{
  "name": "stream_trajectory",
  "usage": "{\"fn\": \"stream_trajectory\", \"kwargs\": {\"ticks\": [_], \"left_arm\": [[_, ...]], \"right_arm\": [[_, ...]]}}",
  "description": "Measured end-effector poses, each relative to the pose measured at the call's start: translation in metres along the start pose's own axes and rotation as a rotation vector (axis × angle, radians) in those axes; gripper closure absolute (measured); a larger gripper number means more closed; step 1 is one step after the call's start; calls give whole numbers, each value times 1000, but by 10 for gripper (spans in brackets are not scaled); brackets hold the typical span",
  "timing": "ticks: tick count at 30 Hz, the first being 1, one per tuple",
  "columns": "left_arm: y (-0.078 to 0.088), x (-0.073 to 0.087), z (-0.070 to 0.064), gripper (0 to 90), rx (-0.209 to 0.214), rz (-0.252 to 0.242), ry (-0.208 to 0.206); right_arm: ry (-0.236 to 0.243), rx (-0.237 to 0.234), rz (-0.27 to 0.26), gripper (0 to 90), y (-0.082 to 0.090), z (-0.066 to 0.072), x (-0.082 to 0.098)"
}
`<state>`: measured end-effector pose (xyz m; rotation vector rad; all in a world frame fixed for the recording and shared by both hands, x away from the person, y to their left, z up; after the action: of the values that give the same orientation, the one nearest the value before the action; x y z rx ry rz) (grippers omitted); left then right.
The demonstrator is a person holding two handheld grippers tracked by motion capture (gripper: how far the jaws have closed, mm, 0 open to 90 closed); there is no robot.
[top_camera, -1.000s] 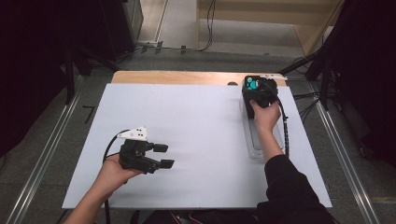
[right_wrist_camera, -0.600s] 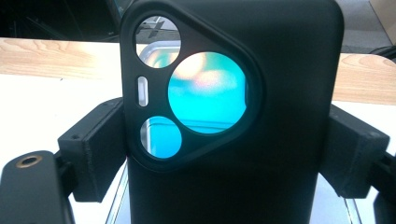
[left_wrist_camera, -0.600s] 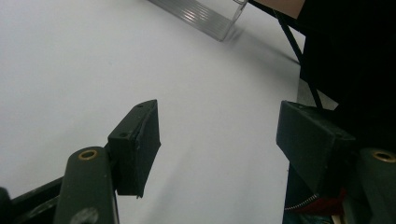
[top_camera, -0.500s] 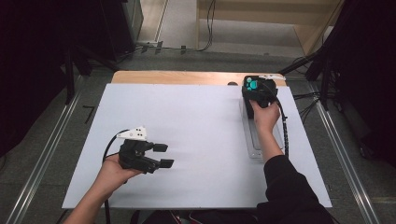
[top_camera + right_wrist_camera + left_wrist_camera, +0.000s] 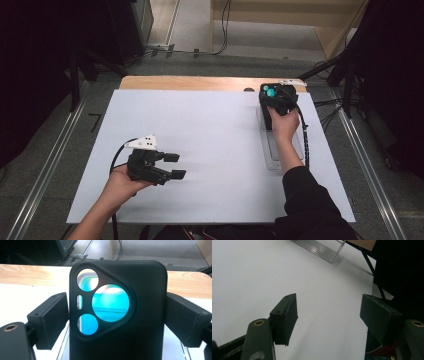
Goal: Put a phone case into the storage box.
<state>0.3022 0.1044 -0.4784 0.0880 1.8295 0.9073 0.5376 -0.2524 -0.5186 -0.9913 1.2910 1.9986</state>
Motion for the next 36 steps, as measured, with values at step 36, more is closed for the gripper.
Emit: {"fn": "stream_trajectory", "kwargs": {"ticks": [36], "left_arm": [[0, 1, 11, 304, -31, 9, 50]], "right_arm": [[-12, -133, 81, 9, 37, 19, -7]]}}
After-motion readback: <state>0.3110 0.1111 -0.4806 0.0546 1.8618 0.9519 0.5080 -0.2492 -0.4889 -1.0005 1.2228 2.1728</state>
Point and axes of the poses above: each handheld gripper's, and its own axes: y roughly backward along the jaws, x roughly out of its underside, z roughly to its left, the point moved 9 cm from there along -y, roughly forward along the jaws, and after that the axes turned 15 degrees about -x, right-handed, at the moved point
